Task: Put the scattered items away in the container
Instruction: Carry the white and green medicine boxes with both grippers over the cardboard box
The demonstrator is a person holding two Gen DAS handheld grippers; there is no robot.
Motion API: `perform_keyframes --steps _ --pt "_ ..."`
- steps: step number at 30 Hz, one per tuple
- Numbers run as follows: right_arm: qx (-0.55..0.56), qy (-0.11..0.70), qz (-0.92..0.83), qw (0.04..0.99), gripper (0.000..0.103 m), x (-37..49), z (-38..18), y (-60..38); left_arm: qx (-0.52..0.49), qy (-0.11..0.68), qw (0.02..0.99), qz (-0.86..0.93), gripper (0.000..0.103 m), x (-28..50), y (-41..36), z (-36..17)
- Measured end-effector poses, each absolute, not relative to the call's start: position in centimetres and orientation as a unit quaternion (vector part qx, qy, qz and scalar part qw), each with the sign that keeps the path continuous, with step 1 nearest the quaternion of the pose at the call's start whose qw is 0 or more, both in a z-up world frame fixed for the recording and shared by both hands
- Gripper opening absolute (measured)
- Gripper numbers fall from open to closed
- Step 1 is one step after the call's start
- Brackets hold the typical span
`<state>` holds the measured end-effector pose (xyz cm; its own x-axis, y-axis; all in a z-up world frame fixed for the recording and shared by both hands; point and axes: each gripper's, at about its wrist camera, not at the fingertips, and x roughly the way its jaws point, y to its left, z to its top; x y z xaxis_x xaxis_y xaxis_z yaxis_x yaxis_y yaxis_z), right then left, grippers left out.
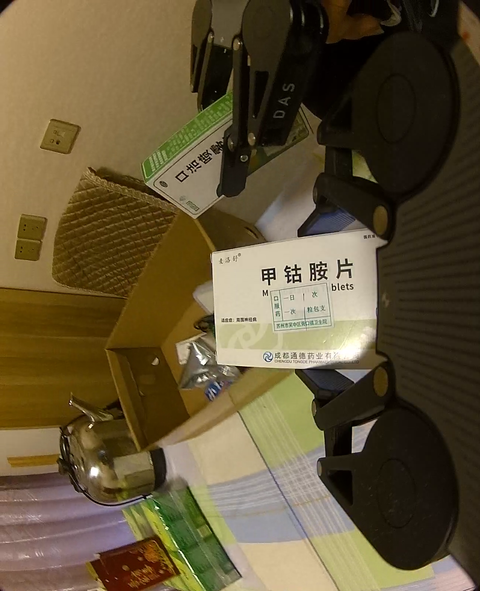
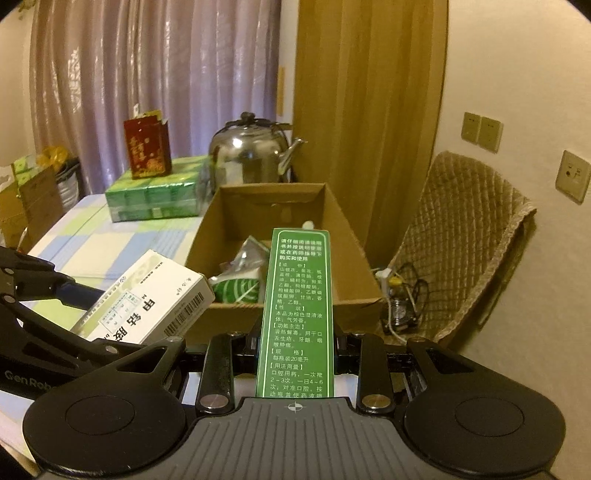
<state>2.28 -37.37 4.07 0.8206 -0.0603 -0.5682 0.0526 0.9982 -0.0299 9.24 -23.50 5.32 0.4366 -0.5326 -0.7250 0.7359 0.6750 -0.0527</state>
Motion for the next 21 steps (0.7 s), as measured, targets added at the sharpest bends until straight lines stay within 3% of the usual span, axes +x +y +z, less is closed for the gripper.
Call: perform_keyframes --steps 21 --pt "0.015 0.297 -0.007 0.955 0.028 12.4 4.8 -41.6 0.104 0.377 0.846 -0.362 0.068 18.0 -27.7 5.6"
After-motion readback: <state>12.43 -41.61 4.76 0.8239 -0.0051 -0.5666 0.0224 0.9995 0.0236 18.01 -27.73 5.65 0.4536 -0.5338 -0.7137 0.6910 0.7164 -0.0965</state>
